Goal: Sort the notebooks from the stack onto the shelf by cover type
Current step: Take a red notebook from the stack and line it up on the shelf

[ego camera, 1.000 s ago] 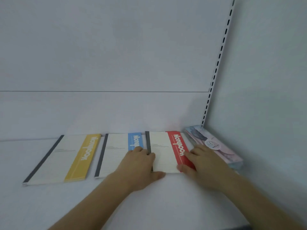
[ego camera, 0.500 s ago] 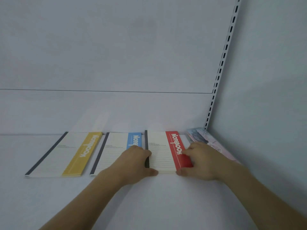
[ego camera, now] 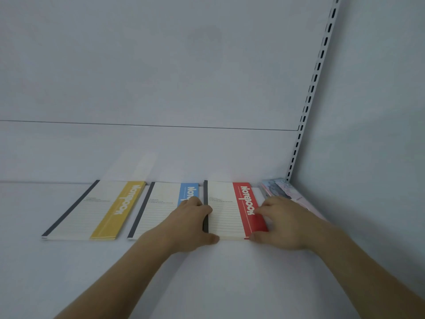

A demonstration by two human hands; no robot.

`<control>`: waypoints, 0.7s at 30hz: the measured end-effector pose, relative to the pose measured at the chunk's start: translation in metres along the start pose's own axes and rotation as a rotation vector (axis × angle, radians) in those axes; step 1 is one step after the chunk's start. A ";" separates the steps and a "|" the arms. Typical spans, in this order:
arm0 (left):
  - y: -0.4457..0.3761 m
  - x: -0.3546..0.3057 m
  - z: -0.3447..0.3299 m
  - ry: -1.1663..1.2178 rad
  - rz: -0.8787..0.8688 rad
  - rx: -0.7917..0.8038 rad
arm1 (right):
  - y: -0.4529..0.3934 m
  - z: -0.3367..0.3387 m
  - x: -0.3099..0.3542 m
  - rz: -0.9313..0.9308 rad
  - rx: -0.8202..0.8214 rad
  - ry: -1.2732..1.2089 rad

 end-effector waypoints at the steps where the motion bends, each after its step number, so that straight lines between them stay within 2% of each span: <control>1: 0.003 0.000 0.000 0.012 -0.005 -0.006 | 0.002 0.002 0.002 -0.001 -0.019 -0.027; 4: 0.013 -0.001 0.002 0.033 -0.011 -0.063 | 0.005 0.006 0.010 0.017 -0.151 -0.050; 9: 0.033 0.008 0.005 0.058 0.008 -0.311 | 0.001 0.003 0.040 0.040 -0.320 -0.063; 16: 0.088 0.050 0.018 -0.007 0.082 -0.603 | -0.001 0.004 0.117 0.109 -0.354 -0.108; 21: 0.146 0.096 0.040 -0.062 0.170 -0.638 | -0.001 0.019 0.196 0.148 -0.358 -0.090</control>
Point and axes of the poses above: each hand's wrist, its own y-axis away from the middle knuckle, its own z-axis out of the back of the hand, x = y × z, the point moved 3 cm from there along -y, towards the middle knuckle, and after that the axes turned 5 degrees about y, right-handed, at the moved point
